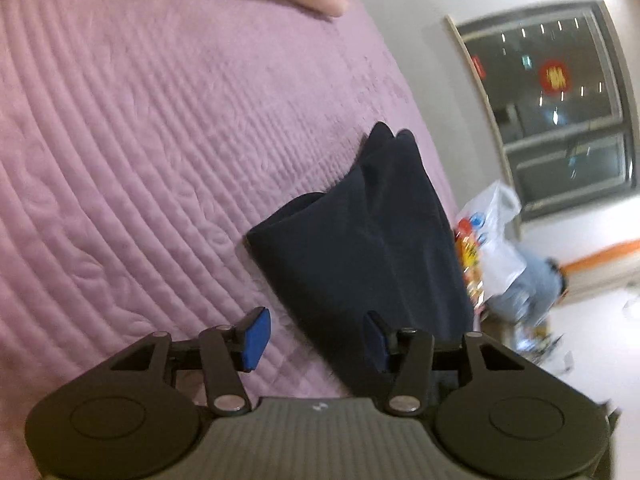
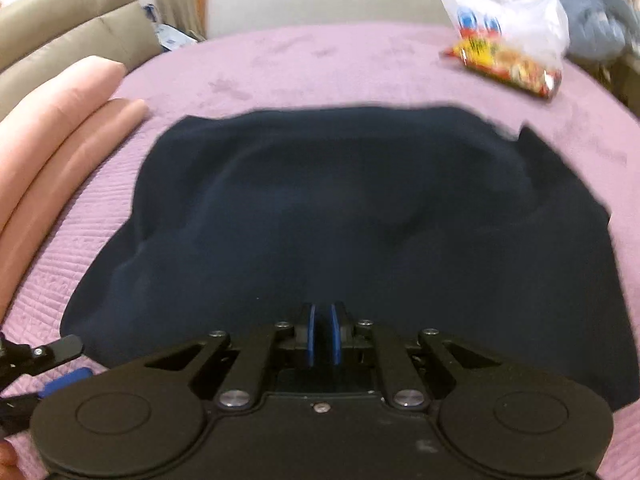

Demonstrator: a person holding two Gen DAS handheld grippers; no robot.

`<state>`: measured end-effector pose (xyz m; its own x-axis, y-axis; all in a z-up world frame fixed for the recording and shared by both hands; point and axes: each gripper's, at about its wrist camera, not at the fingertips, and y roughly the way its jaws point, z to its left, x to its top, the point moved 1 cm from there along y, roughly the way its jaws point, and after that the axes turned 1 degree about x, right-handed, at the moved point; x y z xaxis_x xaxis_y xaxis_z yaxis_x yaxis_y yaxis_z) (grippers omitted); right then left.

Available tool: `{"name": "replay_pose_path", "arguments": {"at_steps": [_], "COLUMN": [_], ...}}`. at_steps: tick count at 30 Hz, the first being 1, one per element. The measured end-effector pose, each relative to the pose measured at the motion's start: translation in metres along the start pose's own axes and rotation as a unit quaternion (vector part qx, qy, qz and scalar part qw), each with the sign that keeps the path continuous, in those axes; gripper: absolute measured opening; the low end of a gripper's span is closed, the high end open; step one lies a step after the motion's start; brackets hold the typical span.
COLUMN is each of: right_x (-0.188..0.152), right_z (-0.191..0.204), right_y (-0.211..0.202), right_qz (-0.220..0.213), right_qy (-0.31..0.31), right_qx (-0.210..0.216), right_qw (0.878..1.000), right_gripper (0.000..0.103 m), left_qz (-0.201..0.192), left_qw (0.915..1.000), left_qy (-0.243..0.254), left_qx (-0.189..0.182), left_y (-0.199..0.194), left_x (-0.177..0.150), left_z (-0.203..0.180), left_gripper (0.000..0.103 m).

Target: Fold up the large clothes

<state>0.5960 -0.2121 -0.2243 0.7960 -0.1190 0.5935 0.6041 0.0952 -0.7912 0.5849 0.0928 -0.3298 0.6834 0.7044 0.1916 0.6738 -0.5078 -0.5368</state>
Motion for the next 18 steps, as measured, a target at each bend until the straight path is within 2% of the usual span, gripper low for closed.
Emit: {"name": "replay_pose_path", "arguments": {"at_steps": [2,5,11,15,18], "right_x": [-0.002,-0.001,-0.007,-0.012,-0.01], "right_z": [-0.005,-0.005,-0.007,-0.011,-0.004], "right_y": [0.004,0.005,0.006,0.002,-0.015], "right_qz": [0.006,0.005,-0.007,-0.028,-0.052], "right_qy": [0.014,0.015,0.019,0.05,0.042], "right_qx": [0.006,0.007,0.006,0.007,0.008], "right_qw": [1.0,1.0,1.0,0.998,0.998], "right_gripper": [0.009,0.009,0.009,0.008,0.007], "left_qz": [-0.013,-0.026,-0.047,-0.056,-0.062], "left_qw": [0.9998,0.9996,0.9987,0.9981,0.9978], "left_qy": [-0.011,0.004,0.001,0.012,0.009], "left_qx": [-0.011,-0.009,-0.02,-0.023,-0.02], "left_y": [0.004,0.004,0.024,0.036,0.04], "left_x": [0.002,0.001,0.009,0.008,0.004], "left_z": [0.003,0.001,-0.01,-0.021,-0.022], "left_gripper": [0.053,0.053,0.053,0.053,0.053]}}
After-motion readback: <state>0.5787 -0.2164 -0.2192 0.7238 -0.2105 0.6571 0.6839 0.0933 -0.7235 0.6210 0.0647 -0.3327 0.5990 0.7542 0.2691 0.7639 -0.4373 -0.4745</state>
